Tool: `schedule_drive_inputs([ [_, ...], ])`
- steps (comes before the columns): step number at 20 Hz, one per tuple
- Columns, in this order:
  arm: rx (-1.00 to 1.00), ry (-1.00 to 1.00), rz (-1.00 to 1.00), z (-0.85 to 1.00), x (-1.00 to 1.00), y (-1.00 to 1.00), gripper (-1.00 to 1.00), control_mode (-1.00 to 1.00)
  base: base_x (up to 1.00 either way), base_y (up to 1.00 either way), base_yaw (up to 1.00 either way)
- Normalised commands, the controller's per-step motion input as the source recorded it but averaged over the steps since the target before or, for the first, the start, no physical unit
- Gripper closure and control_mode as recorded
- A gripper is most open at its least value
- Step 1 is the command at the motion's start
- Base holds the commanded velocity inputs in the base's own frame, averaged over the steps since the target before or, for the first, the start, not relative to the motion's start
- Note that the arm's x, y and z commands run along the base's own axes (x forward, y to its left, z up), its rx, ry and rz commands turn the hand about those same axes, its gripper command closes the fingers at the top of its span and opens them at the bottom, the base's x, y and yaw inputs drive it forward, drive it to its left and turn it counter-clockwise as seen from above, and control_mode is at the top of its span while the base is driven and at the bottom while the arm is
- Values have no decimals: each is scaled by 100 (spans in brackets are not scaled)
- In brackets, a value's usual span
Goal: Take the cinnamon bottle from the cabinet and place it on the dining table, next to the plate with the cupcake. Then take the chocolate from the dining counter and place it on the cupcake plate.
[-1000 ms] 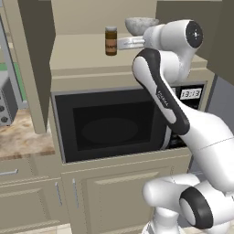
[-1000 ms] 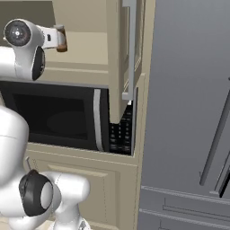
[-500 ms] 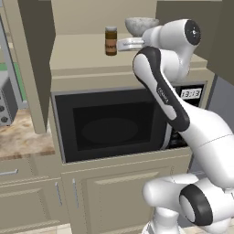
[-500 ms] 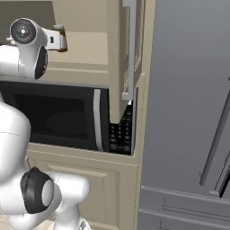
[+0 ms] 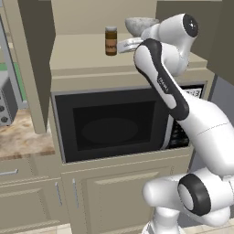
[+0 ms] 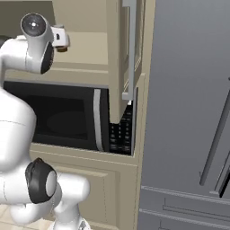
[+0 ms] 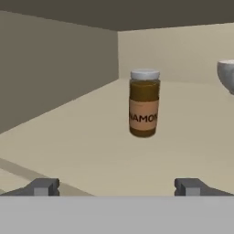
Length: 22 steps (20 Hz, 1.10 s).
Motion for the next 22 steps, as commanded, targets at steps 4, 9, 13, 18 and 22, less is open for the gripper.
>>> schedule_drive_inputs([
  [4, -18, 0, 7, -13, 30, 0, -100, -100, 0, 0, 0],
  [9, -7, 0, 2, -4, 44, 0, -100, -100, 0, 0, 0],
  [13, 0, 0, 0, 0, 46, 1, -100, -100, 0, 0, 0],
  [18, 0, 0, 0, 0, 42, 13, -100, -100, 0, 0, 0],
  [22, 0, 0, 0, 0, 45, 11, -100, -100, 0, 0, 0],
])
